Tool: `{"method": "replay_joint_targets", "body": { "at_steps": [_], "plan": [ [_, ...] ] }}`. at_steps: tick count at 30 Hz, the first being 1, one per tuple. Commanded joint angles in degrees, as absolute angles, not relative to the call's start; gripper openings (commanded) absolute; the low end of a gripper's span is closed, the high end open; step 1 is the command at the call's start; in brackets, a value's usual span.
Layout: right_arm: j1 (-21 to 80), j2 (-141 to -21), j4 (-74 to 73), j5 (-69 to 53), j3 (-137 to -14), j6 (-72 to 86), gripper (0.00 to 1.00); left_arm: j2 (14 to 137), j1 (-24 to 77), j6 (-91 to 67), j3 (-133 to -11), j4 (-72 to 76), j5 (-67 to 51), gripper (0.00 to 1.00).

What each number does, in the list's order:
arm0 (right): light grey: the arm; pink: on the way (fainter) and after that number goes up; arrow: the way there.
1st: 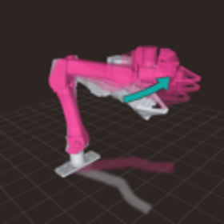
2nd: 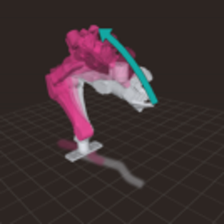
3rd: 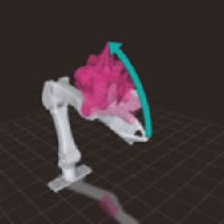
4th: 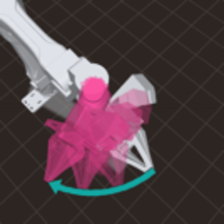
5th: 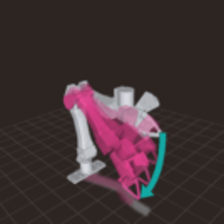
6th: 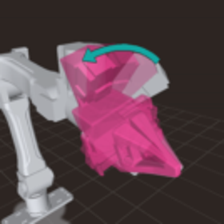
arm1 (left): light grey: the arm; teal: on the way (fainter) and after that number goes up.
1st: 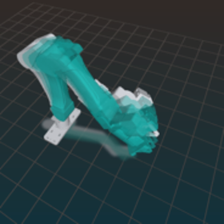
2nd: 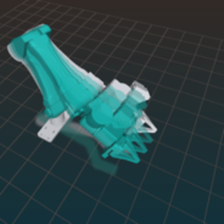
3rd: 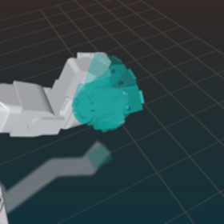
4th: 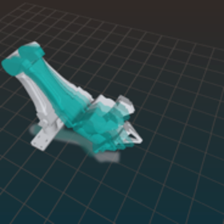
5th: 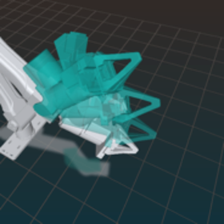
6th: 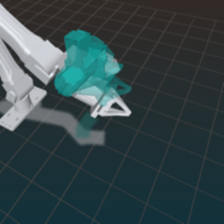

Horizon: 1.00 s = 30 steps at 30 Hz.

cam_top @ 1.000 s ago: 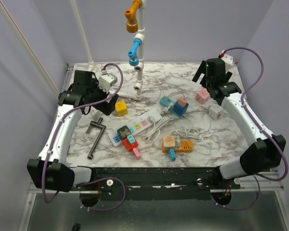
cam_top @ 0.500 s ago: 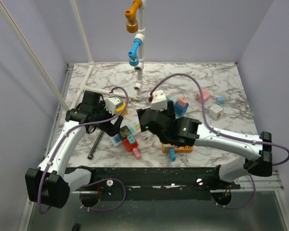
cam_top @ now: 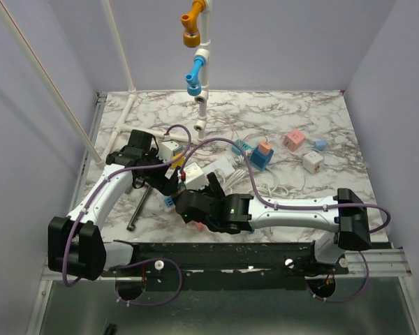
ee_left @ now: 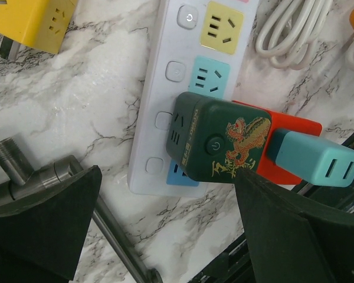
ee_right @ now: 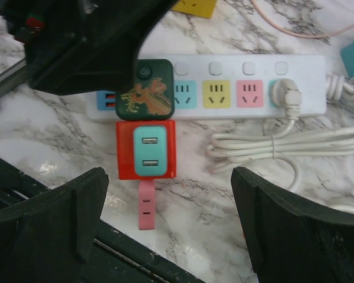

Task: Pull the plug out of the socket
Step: Pick up the socket from the center of the board.

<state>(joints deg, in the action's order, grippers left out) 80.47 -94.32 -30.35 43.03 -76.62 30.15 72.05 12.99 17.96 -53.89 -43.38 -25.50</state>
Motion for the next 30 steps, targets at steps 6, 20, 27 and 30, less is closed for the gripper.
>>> {"method": "replay_joint_targets", "body": {
  "at_steps": [6,20,27,30],
  "plan": [
    [77.6,-100.0,-22.0,32.5,-76.9,26.7,0.9,73.2,12.4,19.0,-55.9,-43.1,-28.9,0.98],
    [74.7,-103.8,-17.9,30.4,-76.4,23.9,0.73,71.8,11.9,20.6,-53.8,-43.2,-26.4,0.99],
    [74.7,-102.7,-17.0,30.1,-73.7,25.1,0.58,71.8,11.4,20.2,-52.9,-42.5,-27.6,0.99],
    [74.7,-103.1,-16.5,30.2,-73.2,25.2,0.49,72.0,11.3,20.4,-52.6,-42.3,-27.5,0.98]
  ]
}}
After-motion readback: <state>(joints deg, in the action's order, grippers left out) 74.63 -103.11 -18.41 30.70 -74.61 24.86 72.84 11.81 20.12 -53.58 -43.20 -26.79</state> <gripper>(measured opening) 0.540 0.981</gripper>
